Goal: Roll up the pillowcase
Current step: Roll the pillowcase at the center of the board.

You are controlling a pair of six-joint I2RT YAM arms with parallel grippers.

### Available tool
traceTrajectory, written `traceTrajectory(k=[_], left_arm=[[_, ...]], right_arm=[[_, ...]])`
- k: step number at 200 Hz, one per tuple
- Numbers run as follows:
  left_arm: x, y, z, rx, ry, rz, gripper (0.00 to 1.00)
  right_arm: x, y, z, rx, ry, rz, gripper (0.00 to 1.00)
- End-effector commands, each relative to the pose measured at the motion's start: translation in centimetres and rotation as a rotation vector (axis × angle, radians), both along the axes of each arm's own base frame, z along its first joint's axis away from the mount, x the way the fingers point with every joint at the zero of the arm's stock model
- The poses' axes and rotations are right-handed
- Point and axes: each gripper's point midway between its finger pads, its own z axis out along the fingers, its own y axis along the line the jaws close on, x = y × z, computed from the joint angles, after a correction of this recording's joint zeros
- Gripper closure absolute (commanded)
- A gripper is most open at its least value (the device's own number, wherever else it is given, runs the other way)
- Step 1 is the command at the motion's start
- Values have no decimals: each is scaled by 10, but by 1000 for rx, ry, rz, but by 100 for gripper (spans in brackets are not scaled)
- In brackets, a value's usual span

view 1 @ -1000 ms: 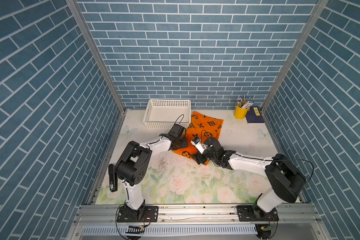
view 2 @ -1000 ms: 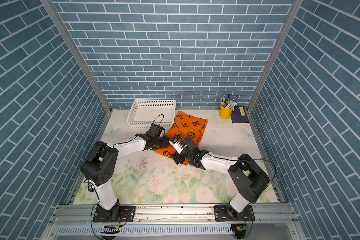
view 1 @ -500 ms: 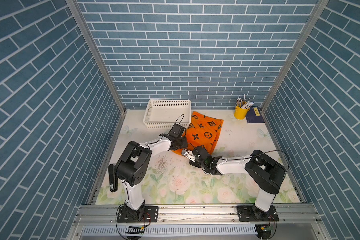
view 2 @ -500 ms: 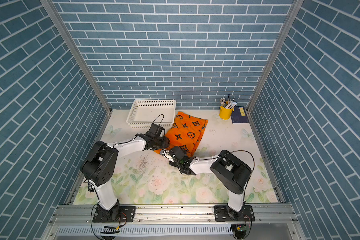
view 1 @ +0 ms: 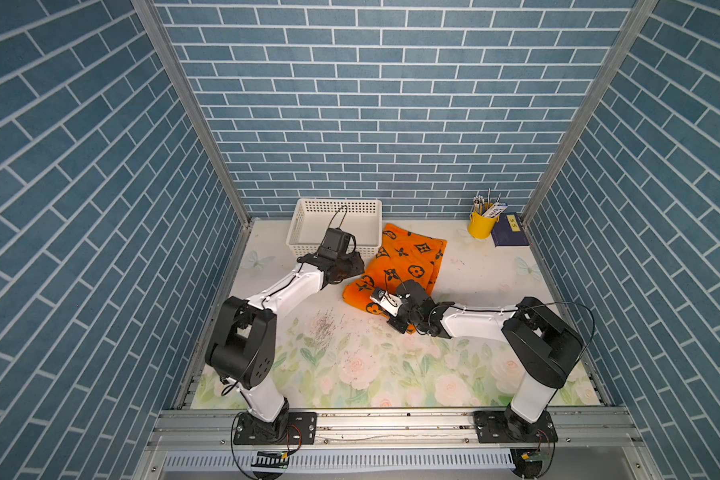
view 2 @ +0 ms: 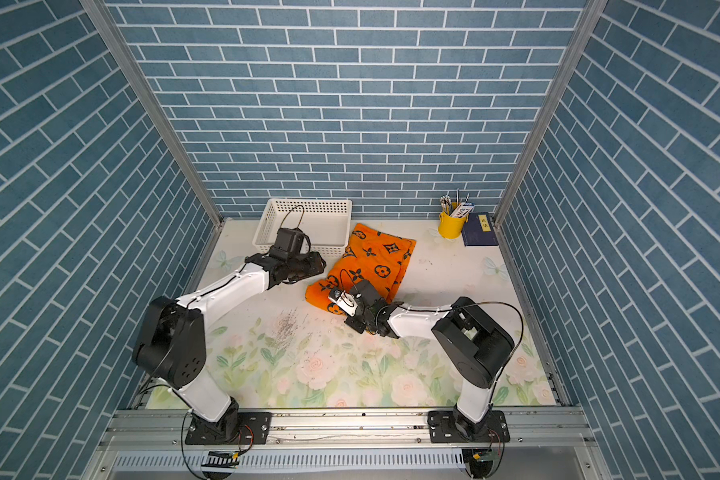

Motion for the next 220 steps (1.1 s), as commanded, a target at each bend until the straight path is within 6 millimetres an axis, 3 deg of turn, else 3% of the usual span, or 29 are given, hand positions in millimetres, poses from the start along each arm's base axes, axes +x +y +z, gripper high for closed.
traceTrajectory(k=[1,36,85,92,112,133,148,158,172,178,191,220], left_arm=[[-6,8,14,9,-23,-5,45],[-20,-2,-11,-30,17,-41,45],[-25,-43,-55,-7,74,-122,47],[-23,-49,-60,-5,78,-128,47],[-20,-58,-82,15,119,-122,48],[-19,-60,-105,53,178,-111,49],[-19,-61,-114,68,197,-109,49],[-19,-61,-117,68,201,-111,49],[-19,-62,-118,67,202,-111,49],[-19,-63,-118,64,200,-115,49],[-20,-64,-120,61,203,-120,49],[-21,-65,-121,58,205,-128,49]], right_arm=[[-31,-1,-15,123,378,27,99],[-8,-13,-25,267,622,-26,96],[13,-26,-42,370,821,-92,90],[15,-27,-42,371,825,-100,86],[21,-31,-40,358,788,-137,57],[35,-40,-28,331,679,-200,34],[53,-54,-14,282,523,-287,26],[63,-63,-1,235,393,-332,11],[71,-73,18,151,195,-374,8],[72,-74,27,118,106,-371,1],[71,-74,44,42,-77,-374,0],[53,-49,61,-56,-331,-250,0]])
